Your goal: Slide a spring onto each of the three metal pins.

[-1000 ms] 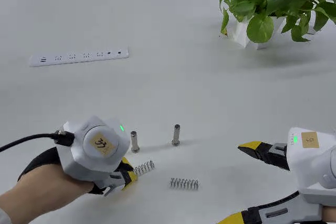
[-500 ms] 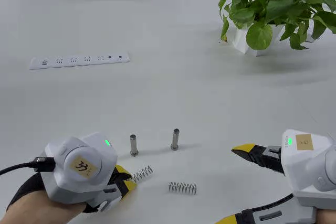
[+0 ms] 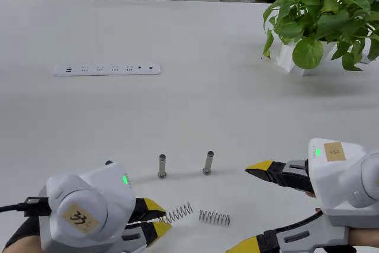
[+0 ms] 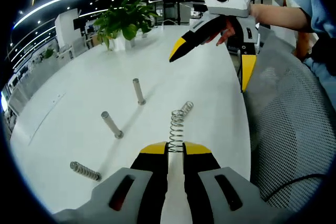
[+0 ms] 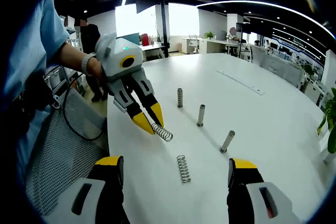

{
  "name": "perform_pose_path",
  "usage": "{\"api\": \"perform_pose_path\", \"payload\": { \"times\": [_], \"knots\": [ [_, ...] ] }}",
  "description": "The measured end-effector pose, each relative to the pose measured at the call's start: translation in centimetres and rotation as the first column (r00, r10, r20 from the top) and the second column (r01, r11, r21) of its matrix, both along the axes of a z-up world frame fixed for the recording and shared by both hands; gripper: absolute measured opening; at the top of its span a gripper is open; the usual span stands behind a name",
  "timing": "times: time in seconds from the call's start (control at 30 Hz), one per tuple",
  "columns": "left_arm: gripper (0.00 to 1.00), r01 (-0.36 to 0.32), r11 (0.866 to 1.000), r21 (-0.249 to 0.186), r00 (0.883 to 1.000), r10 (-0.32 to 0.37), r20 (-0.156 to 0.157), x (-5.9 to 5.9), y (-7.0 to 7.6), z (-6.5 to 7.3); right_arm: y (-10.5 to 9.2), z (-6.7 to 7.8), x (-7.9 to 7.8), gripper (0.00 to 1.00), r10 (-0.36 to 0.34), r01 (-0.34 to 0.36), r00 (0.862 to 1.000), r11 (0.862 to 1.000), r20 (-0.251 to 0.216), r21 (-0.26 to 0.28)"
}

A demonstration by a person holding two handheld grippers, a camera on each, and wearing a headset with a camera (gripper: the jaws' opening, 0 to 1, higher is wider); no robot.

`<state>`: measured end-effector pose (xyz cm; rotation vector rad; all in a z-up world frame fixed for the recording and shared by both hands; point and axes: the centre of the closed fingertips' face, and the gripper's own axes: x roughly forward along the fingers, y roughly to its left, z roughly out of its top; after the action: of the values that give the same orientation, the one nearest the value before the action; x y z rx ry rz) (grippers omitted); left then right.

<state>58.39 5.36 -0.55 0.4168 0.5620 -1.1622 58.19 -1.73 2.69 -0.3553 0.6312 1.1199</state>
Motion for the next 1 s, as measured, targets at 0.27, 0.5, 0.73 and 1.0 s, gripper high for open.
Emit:
{"api": "perform_pose_path", "payload": {
  "times": [0.27,0.5,0.73,1.0],
  "knots": [
    [0.06,0.094,0.995,-0.044,0.995,-0.093,0.026,-1.1,-1.6,1.4,1.7,0.0,-1.1,0.60,0.098,-0.099,0.995,0.995,-0.026,-0.003],
    [0.06,0.172,0.983,-0.059,0.984,-0.169,0.050,-1.9,-2.8,2.0,2.0,-0.1,-2.1,0.34,0.147,-0.147,0.988,0.989,-0.054,0.003],
    [0.06,0.220,0.973,-0.070,0.975,-0.216,0.059,-2.4,-3.4,2.2,1.8,-0.3,-2.6,0.18,0.172,-0.172,0.982,0.985,-0.075,0.000],
    [0.07,0.236,0.969,-0.076,0.971,-0.232,0.062,-2.7,-3.6,2.3,2.0,-0.1,-2.9,0.08,0.189,-0.189,0.979,0.982,-0.081,0.007]
  ]
}}
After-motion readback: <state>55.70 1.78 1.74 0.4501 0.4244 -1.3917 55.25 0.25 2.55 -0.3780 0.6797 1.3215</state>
